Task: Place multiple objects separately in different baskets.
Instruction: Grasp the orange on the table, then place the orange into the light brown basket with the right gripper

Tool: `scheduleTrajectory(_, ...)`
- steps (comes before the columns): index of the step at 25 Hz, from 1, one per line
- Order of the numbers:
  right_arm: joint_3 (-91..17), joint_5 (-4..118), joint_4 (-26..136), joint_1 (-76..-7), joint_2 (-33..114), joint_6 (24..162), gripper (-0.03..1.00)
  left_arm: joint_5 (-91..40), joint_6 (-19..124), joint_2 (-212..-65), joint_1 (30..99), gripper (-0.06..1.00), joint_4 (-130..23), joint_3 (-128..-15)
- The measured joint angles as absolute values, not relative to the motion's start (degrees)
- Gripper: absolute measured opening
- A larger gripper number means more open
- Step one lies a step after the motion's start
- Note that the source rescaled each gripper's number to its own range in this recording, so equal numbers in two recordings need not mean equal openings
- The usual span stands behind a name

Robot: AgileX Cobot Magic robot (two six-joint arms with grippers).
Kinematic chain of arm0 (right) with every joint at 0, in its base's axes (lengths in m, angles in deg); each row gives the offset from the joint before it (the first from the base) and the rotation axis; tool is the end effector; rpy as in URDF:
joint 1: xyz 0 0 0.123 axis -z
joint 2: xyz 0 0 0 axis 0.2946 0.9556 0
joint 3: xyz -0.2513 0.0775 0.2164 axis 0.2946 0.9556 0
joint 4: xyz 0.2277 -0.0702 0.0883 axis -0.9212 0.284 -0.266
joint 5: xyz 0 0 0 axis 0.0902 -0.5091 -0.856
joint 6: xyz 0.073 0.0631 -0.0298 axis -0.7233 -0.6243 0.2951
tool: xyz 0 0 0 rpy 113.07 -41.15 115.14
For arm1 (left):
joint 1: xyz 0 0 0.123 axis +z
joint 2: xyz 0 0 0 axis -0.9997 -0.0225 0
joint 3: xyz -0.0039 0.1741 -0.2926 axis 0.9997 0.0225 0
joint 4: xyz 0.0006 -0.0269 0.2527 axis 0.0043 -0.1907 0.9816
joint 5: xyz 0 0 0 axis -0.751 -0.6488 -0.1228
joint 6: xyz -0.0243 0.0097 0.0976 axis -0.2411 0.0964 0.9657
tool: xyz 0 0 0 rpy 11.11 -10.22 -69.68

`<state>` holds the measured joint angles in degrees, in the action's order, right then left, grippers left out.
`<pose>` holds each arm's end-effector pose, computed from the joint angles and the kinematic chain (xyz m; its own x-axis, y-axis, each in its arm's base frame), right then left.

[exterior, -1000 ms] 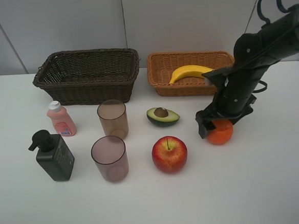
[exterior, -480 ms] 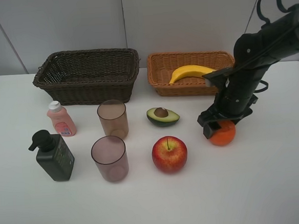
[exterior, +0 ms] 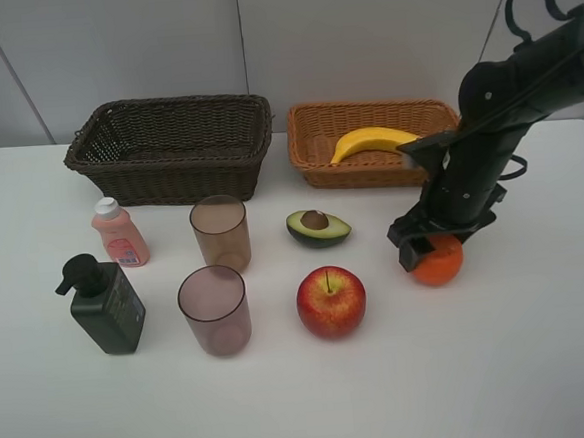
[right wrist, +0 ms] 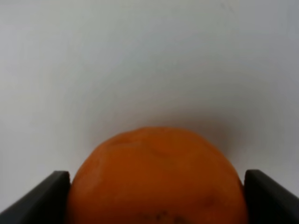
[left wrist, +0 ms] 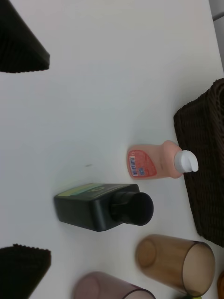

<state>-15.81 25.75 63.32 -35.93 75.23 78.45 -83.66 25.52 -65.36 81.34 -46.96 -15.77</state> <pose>0.3315 0.1120 0.1718 -0.8790 -0.4658 -0.1019 -0.4660 0.8845 -0.0242 -0.0448 -0.0050 0.2489 -0.5152 0.1291 -0.8473 0.2490 0.9685 -0.0038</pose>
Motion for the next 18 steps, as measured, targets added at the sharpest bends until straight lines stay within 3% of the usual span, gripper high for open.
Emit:
scheduleTrajectory(11, -16.12, 22.19, 63.32, -35.93, 67.26, 78.45, 0.63, -83.66, 25.52, -65.36, 81.34, 0.98, -46.96, -15.77)
scheduleTrajectory(18, -24.57, 15.19, 64.66, -35.93, 66.40, 78.67, 0.63, -83.66, 25.52, -65.36, 81.34, 0.98, -46.96, -15.77)
